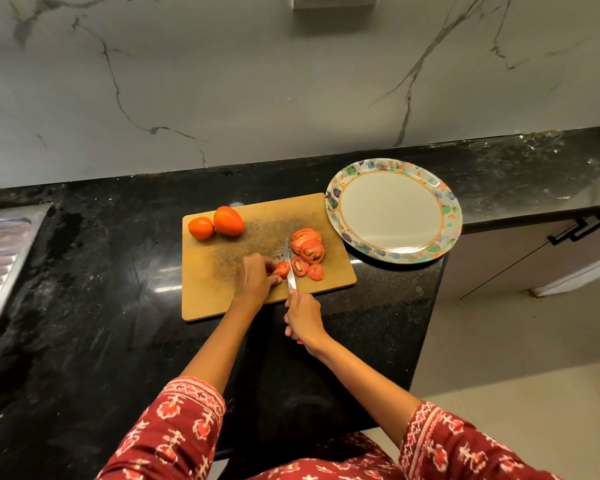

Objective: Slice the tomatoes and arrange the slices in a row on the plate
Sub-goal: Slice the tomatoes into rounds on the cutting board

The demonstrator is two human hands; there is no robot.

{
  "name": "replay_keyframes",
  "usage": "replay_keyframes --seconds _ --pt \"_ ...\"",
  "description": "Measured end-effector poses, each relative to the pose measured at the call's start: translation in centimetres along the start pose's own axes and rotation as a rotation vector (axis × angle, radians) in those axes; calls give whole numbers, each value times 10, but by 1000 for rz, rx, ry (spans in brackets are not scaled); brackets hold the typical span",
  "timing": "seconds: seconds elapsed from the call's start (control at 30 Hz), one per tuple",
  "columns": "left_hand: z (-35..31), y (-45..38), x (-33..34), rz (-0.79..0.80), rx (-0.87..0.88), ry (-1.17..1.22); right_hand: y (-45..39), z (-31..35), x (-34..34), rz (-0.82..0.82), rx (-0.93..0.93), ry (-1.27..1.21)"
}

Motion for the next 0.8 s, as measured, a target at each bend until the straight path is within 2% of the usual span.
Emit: replay_keyframes --seconds 0.4,0.57,0.8 --pt "7 -2 -1 50 15 37 -2 -2 3 0 -3 -21" --pt "18 2 -1 -14 27 160 -4 -3 3 -6 -9 -13" --pt "20 -2 1 -8 25 153 10 -13 5 3 8 8"
Point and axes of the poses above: each hand's wrist, its own y-axis away from the middle knuckle, its own x-axis out of the palm, z = x × y, the point moved 4 cm from there along -y, towards the middle knuckle, and after that the axes turned 14 degrees about -x, right-handed, at the moved point
